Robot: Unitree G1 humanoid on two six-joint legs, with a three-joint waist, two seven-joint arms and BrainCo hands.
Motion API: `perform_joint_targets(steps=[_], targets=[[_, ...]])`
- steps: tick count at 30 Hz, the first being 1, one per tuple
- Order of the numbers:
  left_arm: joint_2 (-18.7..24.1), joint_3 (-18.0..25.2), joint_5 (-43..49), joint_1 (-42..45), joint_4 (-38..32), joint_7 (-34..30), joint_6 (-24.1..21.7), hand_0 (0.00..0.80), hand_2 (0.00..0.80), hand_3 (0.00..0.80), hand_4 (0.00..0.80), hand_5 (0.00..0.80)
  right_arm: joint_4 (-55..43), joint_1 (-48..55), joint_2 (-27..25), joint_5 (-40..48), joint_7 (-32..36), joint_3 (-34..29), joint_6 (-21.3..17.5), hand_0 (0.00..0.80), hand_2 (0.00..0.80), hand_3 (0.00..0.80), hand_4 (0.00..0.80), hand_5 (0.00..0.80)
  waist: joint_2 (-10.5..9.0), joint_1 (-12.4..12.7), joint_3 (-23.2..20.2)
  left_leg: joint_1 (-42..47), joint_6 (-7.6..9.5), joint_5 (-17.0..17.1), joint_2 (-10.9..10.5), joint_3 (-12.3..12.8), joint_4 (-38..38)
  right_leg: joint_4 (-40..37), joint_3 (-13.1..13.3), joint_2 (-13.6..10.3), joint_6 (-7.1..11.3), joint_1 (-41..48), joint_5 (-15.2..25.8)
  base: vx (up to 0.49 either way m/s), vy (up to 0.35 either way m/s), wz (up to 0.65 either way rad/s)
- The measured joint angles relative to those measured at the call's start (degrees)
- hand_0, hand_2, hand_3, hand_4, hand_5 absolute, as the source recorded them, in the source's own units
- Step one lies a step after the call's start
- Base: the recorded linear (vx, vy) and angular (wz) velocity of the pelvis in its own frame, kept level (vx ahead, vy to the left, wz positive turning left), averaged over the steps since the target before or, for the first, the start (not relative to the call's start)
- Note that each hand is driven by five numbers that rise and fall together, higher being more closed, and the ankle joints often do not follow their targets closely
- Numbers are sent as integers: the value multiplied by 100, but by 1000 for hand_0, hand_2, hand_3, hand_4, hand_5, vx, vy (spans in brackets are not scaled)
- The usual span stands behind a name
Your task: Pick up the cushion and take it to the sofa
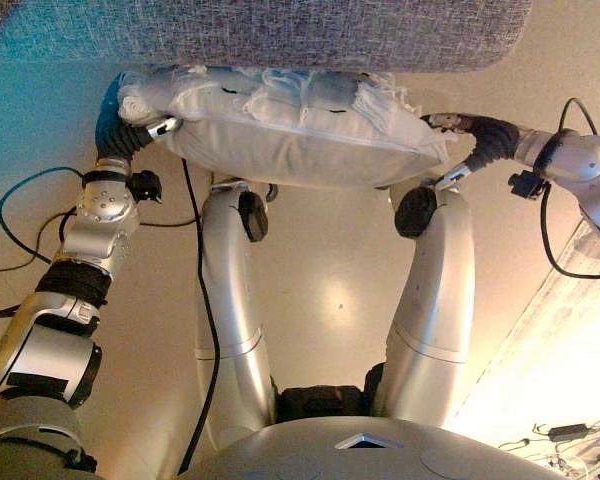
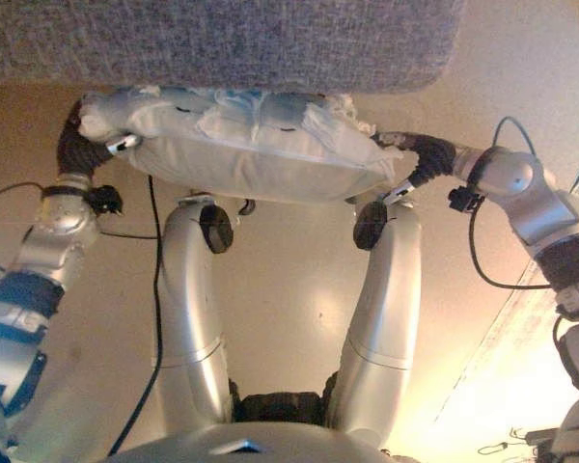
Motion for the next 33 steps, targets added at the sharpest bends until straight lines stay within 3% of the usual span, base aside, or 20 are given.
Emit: perform_joint_targets(steps=[5,13,20,21,23,25,26,33], targets=[[-36,4,-8,101,-84,2,-26,0,0,0,0,0,-29,122,195,-6,-379,-26,-7,0,0,0,0,0,10,4,-2,61,3,-4,2,44,4,36,56,15,8,4,-7,-1,15,-1],[-517,7,-287,256,-107,44,-118,0,0,0,0,0,-11,246,762,-29,-562,-50,5,0,0,0,0,0,152,61,5,147,-12,-17,45,134,-8,54,161,75,8,3,-5,-8,81,-3],[-838,6,-591,258,-111,-44,-124,0,0,0,0,0,24,324,1208,-14,-902,-156,355,0,0,0,0,0,230,95,3,230,-21,-33,111,197,11,149,205,104,-37,3,-34,2,69,-1],[-910,11,-663,259,-112,-77,-124,223,223,223,223,223,24,342,1300,-13,-970,-177,376,0,0,0,0,0,241,94,5,234,-23,-34,119,196,22,168,207,108,-45,3,-38,-1,43,-1],[-1003,9,-801,284,-178,-165,-124,800,800,800,800,800,24,427,1388,-1,-1084,-255,405,0,0,0,0,0,246,92,5,237,-35,-42,124,181,72,231,208,111,-69,2,-57,0,0,0],[-1041,9,-913,351,-324,-209,-123,800,800,800,800,800,24,450,1452,-3,-1157,-296,459,0,0,0,0,0,246,93,5,237,-37,-43,132,172,108,268,209,119,-74,2,-61,0,0,0],[-1053,15,-1039,382,-336,-276,-119,800,800,800,800,800,24,465,1477,-5,-1233,-330,488,800,800,800,800,800,246,93,5,236,-40,-45,136,166,134,294,210,118,-79,2,-66,0,0,0],[-1130,38,-1384,510,-545,-632,3,800,800,800,800,800,-13,633,1627,-27,-1766,-590,598,800,800,800,800,800,247,94,6,222,-41,-49,155,131,301,485,219,106,-88,10,-115,3,-19,3]])
